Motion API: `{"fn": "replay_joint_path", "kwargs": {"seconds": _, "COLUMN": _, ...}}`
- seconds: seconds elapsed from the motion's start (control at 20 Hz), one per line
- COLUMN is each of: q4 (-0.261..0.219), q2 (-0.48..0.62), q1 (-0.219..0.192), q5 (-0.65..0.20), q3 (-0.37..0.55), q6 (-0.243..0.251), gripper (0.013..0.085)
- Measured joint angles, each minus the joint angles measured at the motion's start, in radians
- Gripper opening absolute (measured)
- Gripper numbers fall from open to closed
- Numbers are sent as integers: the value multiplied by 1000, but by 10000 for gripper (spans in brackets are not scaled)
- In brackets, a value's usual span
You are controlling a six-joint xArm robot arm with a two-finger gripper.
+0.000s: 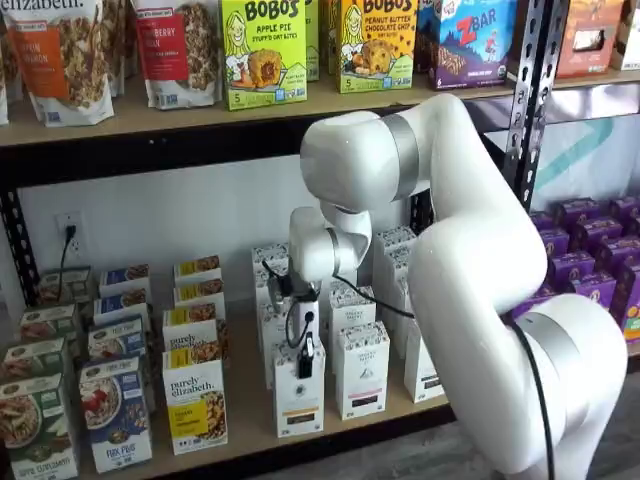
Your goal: Pick up the white box with a yellow strip in the middle, on the bottom shelf, the fourth box from the left
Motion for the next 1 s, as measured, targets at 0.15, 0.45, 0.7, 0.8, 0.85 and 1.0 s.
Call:
{"fn": "replay_joint_path", "kwargs": {"seconds": 0.15, "q4": -5, "q2": -7, "q1": 0, "q5": -3, "q3": 12, "q6": 4, "gripper": 530}}
{"fn": "replay_joint_path", "kwargs": {"seconds": 0.45, "q4": 7, "q2": -29, "q1": 0, "q5": -8, "q3": 47, "q6": -7, "gripper": 530}}
{"fn": "replay_joint_path", "kwargs": {"seconds": 0.7, "q4": 27, "q2": -49, "q1": 3, "q5": -9, "q3": 77, "q6": -22, "gripper": 490}}
{"fn": "replay_joint_path", "kwargs": {"seconds": 0.8, "q4": 32, "q2": -61, "q1": 6, "q5": -19, "q3": 95, "q6": -24, "gripper": 490}}
{"fn": "replay_joint_path", "kwargs": {"seconds": 0.85, "q4": 23, "q2": -65, "q1": 7, "q5": -25, "q3": 103, "q6": -16, "gripper": 490}}
{"fn": "replay_joint_path", "kwargs": {"seconds": 1.0, "q4": 13, "q2": -92, "q1": 11, "q5": -26, "q3": 136, "q6": -3, "gripper": 490}}
